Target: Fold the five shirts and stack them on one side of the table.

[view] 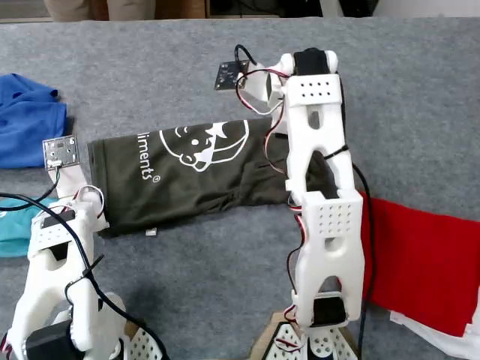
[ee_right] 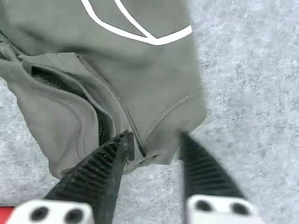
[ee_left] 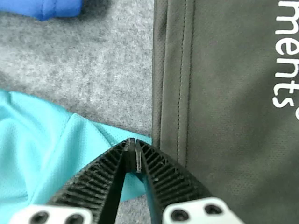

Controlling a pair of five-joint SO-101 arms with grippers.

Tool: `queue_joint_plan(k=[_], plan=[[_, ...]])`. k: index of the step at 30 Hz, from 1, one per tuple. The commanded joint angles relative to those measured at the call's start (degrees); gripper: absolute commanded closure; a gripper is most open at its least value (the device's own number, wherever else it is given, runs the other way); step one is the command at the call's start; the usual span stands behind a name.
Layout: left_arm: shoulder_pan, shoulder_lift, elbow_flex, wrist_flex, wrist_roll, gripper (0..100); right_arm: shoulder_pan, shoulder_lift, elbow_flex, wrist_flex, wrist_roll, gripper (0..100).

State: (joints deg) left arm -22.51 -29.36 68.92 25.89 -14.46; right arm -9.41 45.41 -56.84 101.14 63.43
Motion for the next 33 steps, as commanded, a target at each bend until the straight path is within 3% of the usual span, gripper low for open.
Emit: queue_joint_plan(k=[1, 4, 7, 12, 17, 20, 28, 33], plan=[[0.0, 0.1, -2.2, -0.5, 0.1, 98, 0.9, -2.9, -1.7, 1.2, -1.4, 74.9], [0.0, 0.1, -2.2, -0.5, 0.1, 98, 0.6, -8.6, 3.5, 1.3, -2.5, 81.4], [0.0, 0.1, -2.2, -0.5, 0.1, 98, -0.5, -16.6, 14.5, 1.2, -2.4, 98.8], [-0.1, 0.1, -2.2, -0.5, 0.2, 98, -4.2, -28.6, 38.8, -0.6, -3.3, 99.2], [-0.1, 0.1, -2.2, -0.5, 0.3, 98, -7.7, -40.2, 56.6, -12.1, -6.2, 99.3], [-0.1, 0.1, -2.2, -0.7, 0.3, 98, -10.5, -39.8, 63.4, -20.4, -8.5, 99.3], [-0.1, 0.1, -2.2, -0.8, 0.4, 98, -12.4, -20.8, 54.6, -29.4, -12.8, 99.3], [-0.1, 0.1, -2.2, -0.6, 0.4, 98, -12.3, -11.0, 43.3, -22.2, -12.7, 99.3]])
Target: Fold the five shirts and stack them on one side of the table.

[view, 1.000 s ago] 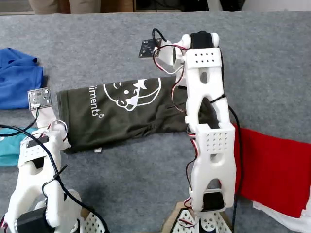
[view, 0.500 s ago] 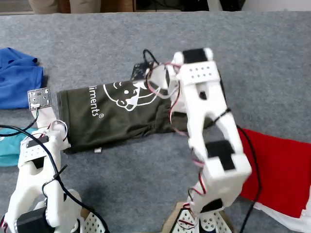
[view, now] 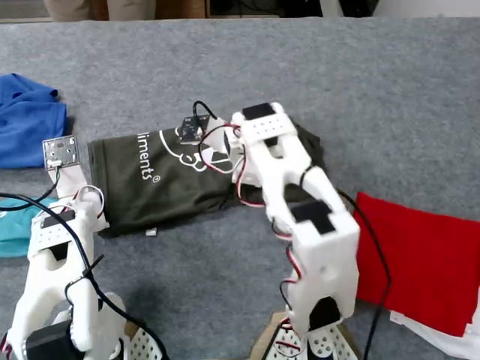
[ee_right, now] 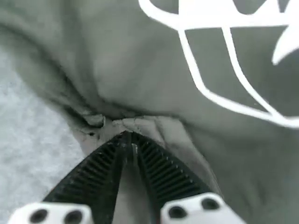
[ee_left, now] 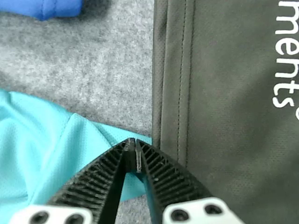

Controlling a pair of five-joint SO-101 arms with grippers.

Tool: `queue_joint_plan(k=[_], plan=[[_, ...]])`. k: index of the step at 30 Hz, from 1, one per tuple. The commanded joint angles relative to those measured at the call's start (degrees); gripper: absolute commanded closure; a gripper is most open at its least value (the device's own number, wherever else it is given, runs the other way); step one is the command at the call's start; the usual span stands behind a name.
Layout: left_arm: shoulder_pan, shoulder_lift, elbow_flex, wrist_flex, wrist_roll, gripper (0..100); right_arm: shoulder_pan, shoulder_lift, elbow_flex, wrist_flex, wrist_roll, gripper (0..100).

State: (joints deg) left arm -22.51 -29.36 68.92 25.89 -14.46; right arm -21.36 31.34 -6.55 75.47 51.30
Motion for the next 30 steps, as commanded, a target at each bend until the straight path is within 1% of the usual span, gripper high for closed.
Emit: queue_joint_plan(k=[1, 3, 6, 7, 9, 12, 13, 16, 20, 25, 27, 30], plan=[[0.0, 0.1, -2.2, -0.6, 0.4, 98, -0.2, 3.3, -8.6, 4.7, -0.6, 99.3], [0.0, -0.1, -2.2, -0.5, 0.4, 98, 0.0, 2.4, -11.6, 6.5, -0.7, 99.3], [-0.8, -0.5, -3.1, 0.1, -0.3, 98, 0.0, -3.3, -16.0, 11.5, -0.7, 99.3], [-1.2, -0.5, -4.9, 2.8, -1.8, 98, 0.4, -5.8, -17.3, 12.7, -0.7, 99.3], [-1.8, -0.3, -12.3, 11.2, -4.7, 98, 1.8, -11.2, -18.8, 13.0, -1.1, 99.3], [-2.8, 0.2, -25.3, 22.6, -4.7, 98, 5.1, -17.5, -18.9, 9.8, -5.7, 99.3], [-2.8, 0.2, -28.9, 25.3, -4.6, 96, 6.4, -18.9, -18.2, 8.4, -7.0, 99.3], [-2.1, 1.5, -36.8, 31.0, -1.1, 87, 10.9, -20.5, -16.3, 2.8, -10.8, 99.3], [-0.9, 11.4, -41.8, 34.5, -0.1, 82, 16.5, -20.9, -16.3, -3.3, -13.4, 99.3], [-1.2, 28.9, -48.4, 34.7, 0.0, 80, 22.1, -20.7, -15.9, -8.3, -15.3, 99.3], [-0.8, 34.2, -51.8, 36.2, 0.0, 80, 24.0, -20.5, -15.3, -9.6, -15.0, 99.3], [0.3, 38.5, -57.9, 41.0, 0.0, 80, 26.1, -21.4, -15.9, -9.1, -13.4, 99.3]])
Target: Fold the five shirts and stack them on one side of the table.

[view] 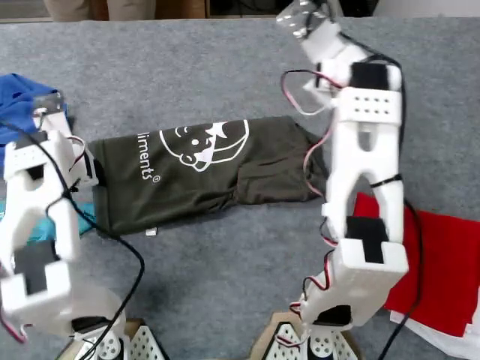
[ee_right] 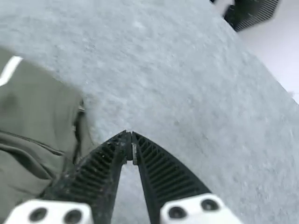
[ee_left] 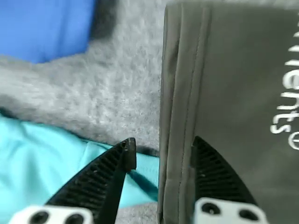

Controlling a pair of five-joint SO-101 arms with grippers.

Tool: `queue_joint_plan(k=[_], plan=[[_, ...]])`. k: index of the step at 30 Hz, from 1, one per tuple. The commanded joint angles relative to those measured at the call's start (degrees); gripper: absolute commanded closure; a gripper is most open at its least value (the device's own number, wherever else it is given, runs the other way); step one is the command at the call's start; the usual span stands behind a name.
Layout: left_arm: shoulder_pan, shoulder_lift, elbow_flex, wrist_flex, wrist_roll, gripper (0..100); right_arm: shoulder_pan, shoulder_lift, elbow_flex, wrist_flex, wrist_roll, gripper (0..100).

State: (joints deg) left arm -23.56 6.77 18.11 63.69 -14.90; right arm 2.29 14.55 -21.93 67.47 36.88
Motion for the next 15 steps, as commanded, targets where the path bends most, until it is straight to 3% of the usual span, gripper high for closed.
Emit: queue_joint_plan(k=[1, 15], plan=[[1.6, 3.4, -8.8, 4.2, 0.4, 80, 3.0, -4.8, -0.5, -1.2, 1.2, 99.3], [1.6, 5.6, -13.4, 6.9, 0.0, 75, 7.5, -3.0, -0.5, -2.2, 4.6, 99.3]])
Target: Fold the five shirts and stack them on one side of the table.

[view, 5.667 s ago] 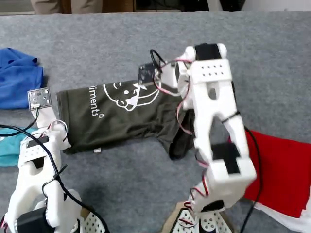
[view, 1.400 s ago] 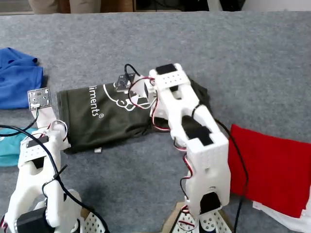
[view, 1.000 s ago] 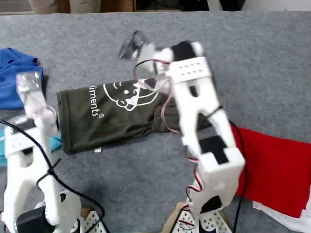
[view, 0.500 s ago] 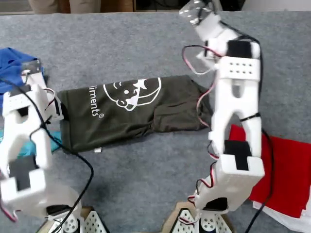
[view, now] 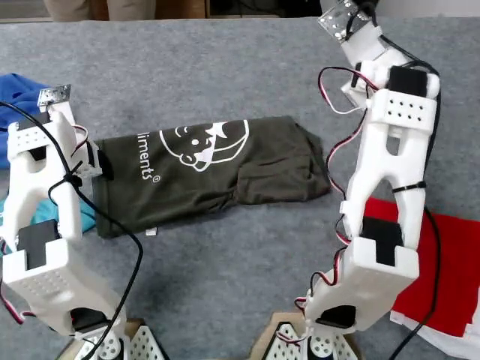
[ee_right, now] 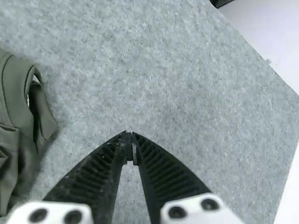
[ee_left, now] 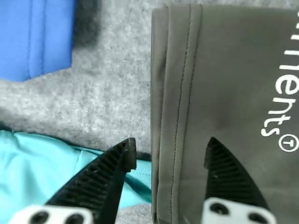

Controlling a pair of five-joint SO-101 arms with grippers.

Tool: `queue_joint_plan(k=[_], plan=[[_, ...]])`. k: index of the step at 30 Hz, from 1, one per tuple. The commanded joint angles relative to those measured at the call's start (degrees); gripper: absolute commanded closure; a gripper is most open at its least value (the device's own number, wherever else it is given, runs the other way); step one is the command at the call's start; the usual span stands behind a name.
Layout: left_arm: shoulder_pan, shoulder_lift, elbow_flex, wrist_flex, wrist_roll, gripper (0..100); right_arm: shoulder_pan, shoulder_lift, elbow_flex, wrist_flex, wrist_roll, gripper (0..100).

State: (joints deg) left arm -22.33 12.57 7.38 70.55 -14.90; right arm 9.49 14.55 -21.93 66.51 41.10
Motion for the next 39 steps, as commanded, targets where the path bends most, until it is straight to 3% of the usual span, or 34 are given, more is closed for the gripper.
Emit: queue_joint_plan(k=[1, 12, 23, 27, 30, 35, 39], plan=[[0.4, -0.1, -2.6, 0.0, 0.0, 75, 0.3, -3.0, -0.5, -1.2, 0.4, 99.3], [0.4, 10.2, -2.9, -3.6, 0.4, 76, 0.3, 0.4, -1.4, -2.4, 0.4, 99.3], [3.4, 12.1, -4.5, -3.3, 0.1, 97, 0.3, 0.7, -1.8, -2.3, 0.4, 99.3], [6.8, 11.4, -4.7, -2.7, 0.4, 98, 3.0, 0.6, -2.2, -2.3, 0.4, 99.3], [8.4, 11.4, -8.8, 2.4, 0.4, 98, 7.5, -1.5, -4.4, -2.2, -1.3, 99.3], [12.3, 11.5, -20.9, 13.5, 0.5, 98, 14.4, -4.1, -8.8, -3.9, -12.6, 99.3], [19.3, 12.0, -31.5, 21.5, 2.2, 98, 17.6, -4.0, -9.9, -6.9, -19.5, 99.3]])
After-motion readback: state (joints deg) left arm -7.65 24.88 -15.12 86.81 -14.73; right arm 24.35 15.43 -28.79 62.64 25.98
